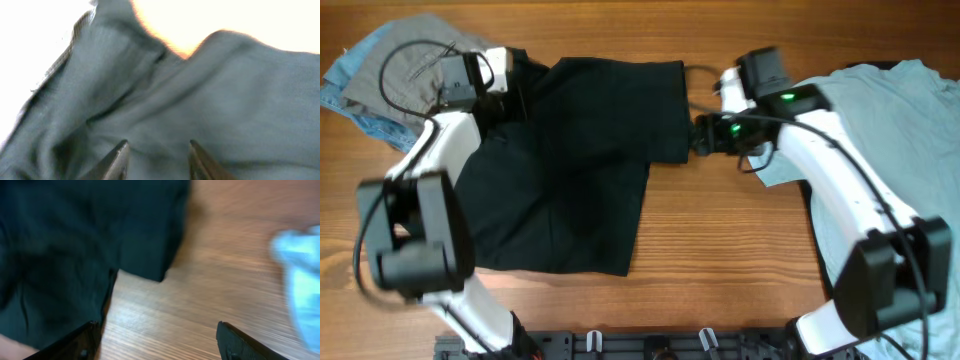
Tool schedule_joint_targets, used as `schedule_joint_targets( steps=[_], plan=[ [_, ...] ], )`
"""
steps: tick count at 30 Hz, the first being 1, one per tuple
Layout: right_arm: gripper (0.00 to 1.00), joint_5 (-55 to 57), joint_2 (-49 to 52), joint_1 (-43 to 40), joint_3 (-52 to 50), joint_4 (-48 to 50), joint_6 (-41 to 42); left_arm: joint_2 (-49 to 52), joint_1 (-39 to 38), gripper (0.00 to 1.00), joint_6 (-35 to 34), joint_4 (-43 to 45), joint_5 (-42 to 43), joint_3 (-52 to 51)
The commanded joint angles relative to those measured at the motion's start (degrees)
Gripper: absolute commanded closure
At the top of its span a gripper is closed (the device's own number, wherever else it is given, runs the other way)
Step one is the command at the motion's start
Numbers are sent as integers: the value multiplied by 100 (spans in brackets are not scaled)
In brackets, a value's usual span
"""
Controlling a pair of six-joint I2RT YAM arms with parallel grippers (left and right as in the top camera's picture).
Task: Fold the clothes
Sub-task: 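Grasp the shorts' left edge with the left gripper and pull it flat, then spread the shorts flat with both grippers pulling outward, then release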
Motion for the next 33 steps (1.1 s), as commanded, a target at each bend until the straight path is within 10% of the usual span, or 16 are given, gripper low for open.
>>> schedule_joint_targets(
  steps=[1,7,10,23,30,33],
  plan=[
    [27,-170,634,619,-57,201,-634,-1598,-24,54,-2,-455,90,9],
    [37,20,1663,1091,-57,1178,-772,-3307,-24,48,44,-1711,-275,9],
    [25,-15,2026,1147,-57,1377,-925,-3915,-24,46,44,-2153,-313,9],
    [25,-236,2100,1622,-57,800,-1064,-4072,-24,48,46,-2726,-343,9],
    [56,-1204,2100,1749,-57,1086,-1919,-4072,-24,47,46,-2726,-343,9],
    [96,-389,2098,1816,-57,1078,-1261,-4079,-24,47,46,-2728,-343,9]
  ],
)
